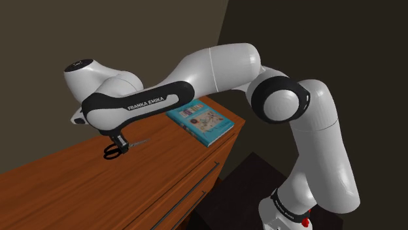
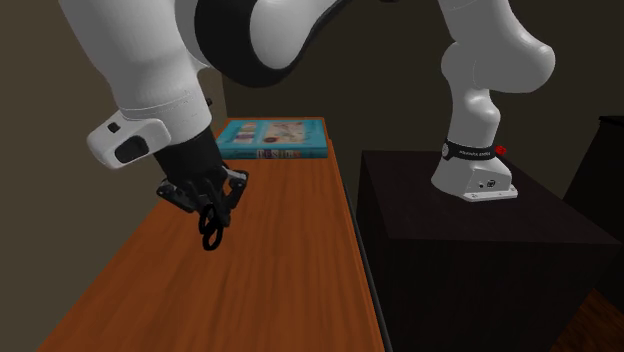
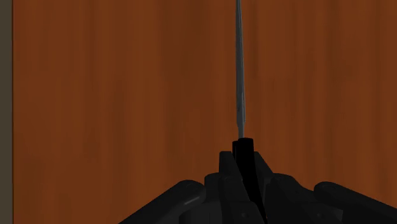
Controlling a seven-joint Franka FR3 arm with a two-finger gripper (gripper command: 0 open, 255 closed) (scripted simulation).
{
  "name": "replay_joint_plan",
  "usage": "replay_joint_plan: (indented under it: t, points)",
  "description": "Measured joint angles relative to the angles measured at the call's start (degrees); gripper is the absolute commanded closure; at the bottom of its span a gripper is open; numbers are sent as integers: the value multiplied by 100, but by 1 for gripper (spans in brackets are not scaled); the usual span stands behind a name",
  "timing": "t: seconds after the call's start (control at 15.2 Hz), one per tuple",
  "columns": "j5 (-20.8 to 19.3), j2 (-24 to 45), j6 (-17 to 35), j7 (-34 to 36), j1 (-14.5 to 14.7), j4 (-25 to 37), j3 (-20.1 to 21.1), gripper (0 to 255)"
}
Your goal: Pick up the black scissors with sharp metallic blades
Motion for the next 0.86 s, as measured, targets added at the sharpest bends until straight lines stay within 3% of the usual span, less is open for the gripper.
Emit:
replay_joint_plan:
  t: [0.86]
  points:
    - [90,-303,-749,-122,20,465,50,255]
